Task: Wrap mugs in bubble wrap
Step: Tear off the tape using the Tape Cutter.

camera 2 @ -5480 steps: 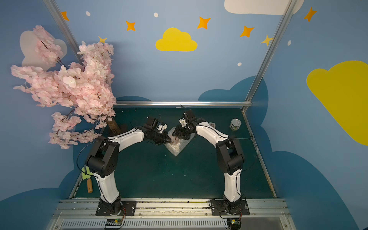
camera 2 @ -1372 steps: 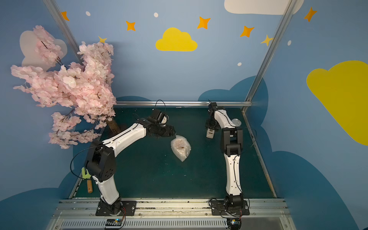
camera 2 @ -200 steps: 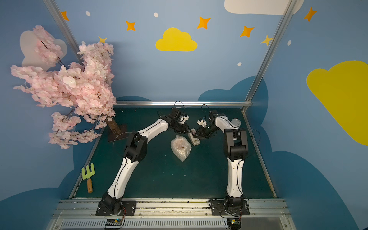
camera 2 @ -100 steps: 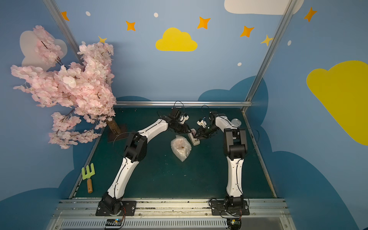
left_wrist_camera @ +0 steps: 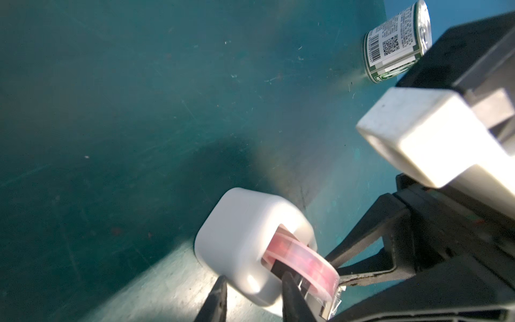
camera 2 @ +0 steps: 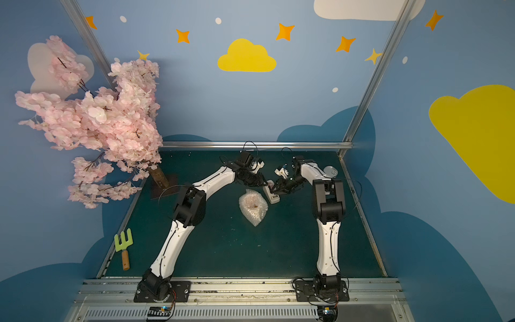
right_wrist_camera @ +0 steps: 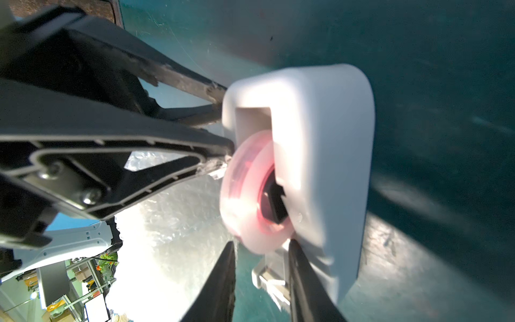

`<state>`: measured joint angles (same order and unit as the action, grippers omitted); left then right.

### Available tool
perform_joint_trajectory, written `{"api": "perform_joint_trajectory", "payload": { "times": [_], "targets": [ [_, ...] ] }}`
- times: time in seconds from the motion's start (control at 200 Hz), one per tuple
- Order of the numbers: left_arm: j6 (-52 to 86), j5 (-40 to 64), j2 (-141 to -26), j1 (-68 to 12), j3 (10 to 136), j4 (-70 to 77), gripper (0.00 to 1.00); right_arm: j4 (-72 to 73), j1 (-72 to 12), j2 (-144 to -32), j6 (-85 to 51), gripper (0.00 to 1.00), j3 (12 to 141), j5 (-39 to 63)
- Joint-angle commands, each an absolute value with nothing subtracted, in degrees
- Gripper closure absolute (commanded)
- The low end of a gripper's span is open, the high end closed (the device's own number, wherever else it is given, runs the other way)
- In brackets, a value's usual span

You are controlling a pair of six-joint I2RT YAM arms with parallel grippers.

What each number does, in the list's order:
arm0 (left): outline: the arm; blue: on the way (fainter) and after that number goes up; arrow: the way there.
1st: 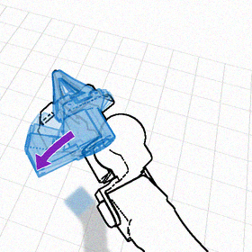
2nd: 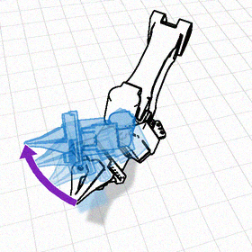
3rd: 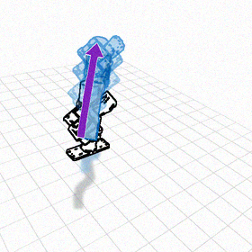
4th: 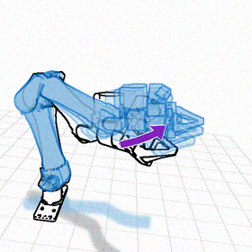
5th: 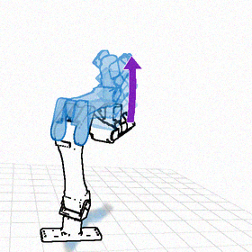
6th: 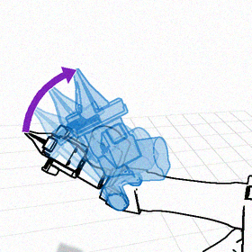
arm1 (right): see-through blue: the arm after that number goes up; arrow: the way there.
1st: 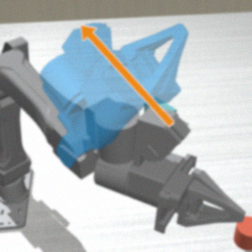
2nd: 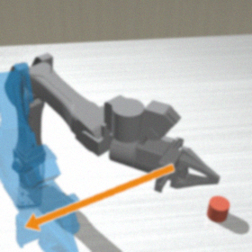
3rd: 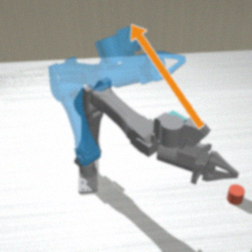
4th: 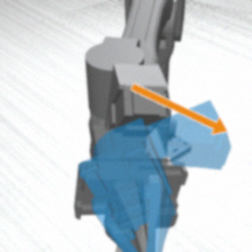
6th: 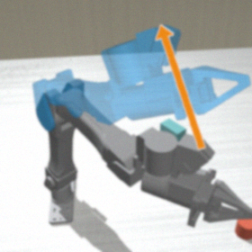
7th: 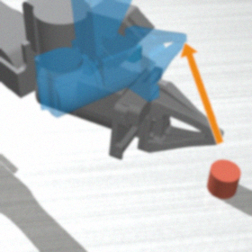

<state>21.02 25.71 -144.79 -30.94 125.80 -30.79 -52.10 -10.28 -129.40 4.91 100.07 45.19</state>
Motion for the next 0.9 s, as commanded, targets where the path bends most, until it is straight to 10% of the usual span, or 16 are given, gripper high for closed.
{"api": "perform_joint_trajectory", "payload": {
  "times": [0.0, 0.896],
  "targets": [
    [20.29, 24.49, -145.37, -31.03, 124.46, -32.7, 0.67, -52.47, -11.26, -131.67, 5.02, 0.69, 100.28, 44.55],
    [20.03, 23.64, -144.84, -31.05, 123.29, -32.26, 0.68, -50.48, -9.4, -129.68, 4.2, 0.93, 98.48, 47.48]
  ]
}}
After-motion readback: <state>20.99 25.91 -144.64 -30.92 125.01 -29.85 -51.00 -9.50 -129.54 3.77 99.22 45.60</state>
